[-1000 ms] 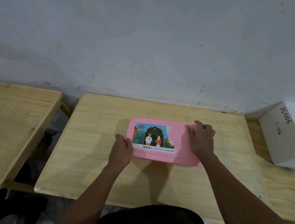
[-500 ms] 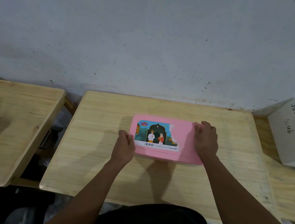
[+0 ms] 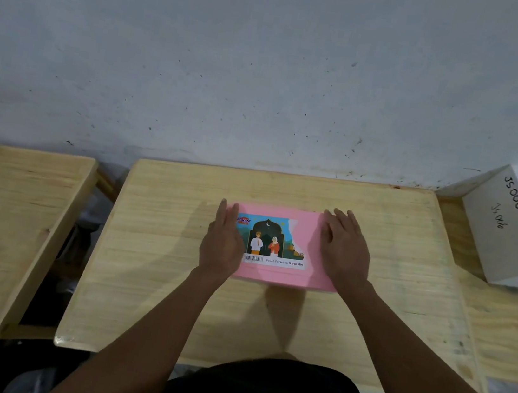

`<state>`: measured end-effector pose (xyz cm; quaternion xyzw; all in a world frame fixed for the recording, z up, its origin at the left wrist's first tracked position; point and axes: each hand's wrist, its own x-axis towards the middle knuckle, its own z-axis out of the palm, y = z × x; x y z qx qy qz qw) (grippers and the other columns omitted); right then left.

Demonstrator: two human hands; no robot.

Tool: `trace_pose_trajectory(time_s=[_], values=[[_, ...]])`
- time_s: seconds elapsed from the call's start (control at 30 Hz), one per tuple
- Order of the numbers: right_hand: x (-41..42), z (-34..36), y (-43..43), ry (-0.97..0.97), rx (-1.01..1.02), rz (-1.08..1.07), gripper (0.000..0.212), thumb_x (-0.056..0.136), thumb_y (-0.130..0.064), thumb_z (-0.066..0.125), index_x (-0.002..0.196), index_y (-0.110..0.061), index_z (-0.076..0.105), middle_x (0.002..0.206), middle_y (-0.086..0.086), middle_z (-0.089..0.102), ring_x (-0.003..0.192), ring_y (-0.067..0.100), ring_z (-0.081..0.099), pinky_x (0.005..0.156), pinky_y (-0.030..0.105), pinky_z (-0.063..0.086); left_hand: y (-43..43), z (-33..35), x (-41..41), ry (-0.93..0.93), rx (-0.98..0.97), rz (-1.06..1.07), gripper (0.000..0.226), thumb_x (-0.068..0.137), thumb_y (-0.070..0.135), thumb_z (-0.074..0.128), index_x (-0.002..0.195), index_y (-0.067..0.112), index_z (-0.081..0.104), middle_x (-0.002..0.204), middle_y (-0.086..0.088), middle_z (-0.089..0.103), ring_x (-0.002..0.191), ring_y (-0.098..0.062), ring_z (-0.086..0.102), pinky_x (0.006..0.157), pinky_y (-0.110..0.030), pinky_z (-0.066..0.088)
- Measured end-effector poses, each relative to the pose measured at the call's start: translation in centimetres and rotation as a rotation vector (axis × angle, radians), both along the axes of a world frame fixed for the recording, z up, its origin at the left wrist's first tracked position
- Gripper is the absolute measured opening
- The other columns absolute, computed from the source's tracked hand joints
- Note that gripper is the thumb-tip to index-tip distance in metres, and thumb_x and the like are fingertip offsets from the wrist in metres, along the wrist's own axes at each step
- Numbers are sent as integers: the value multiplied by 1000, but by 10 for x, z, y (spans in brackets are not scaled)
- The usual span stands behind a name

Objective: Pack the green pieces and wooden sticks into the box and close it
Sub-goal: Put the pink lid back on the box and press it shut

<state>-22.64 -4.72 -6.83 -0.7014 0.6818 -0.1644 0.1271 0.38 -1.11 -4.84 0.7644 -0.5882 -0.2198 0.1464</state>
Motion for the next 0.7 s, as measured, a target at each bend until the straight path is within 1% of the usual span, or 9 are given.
trace_pose_trajectory(time_s=[0.07,0.2,0.27,0.33,0.5,0.63,0.7], values=[[1,-4,0,32,15,14,42,102,-24,34,140,-12,48,149,9,44,146,27,25,114,43,29,-5,-1,-1,-1,-13,6,53,97,21,36,149,18,25,160,3,12,125,-26,44,88,-42,48],[3,-4,-1,44,38,4,53,97,-34,23,141,-14,46,151,8,42,147,26,23,113,47,33,-7,-6,-4,-46,-66,15,56,94,27,41,147,16,30,159,3,20,119,-26,47,85,-39,49],[3,-4,-1,46,43,8,57,97,-38,18,141,-15,46,151,8,41,147,25,22,112,48,34,-6,-10,-4,-81,-82,-6,58,91,32,39,147,17,30,158,1,22,115,-28,49,82,-40,50],[3,-5,-1,37,38,-3,56,97,-38,20,141,-16,47,151,7,41,147,25,23,111,49,35,-7,-12,-5,-102,-76,5,59,90,34,37,146,18,30,157,1,23,112,-29,50,79,-41,50],[6,-8,3,52,42,-35,49,100,-36,26,142,-19,44,154,4,38,147,22,23,110,50,37,-8,-14,-7,-157,-78,6,57,90,31,43,145,27,30,157,0,22,109,-29,50,73,-40,52],[7,-8,4,24,53,-77,50,101,-36,31,147,-19,34,156,3,34,147,19,21,113,48,33,-7,-15,-7,-166,-76,0,56,90,31,43,144,33,30,157,-1,22,109,-29,50,72,-40,52],[8,-7,5,16,46,-82,49,101,-36,33,147,-19,36,156,2,34,147,19,21,113,48,33,-8,-15,-7,-162,-71,2,56,90,32,43,144,34,29,157,-1,22,111,-29,50,73,-40,52]])
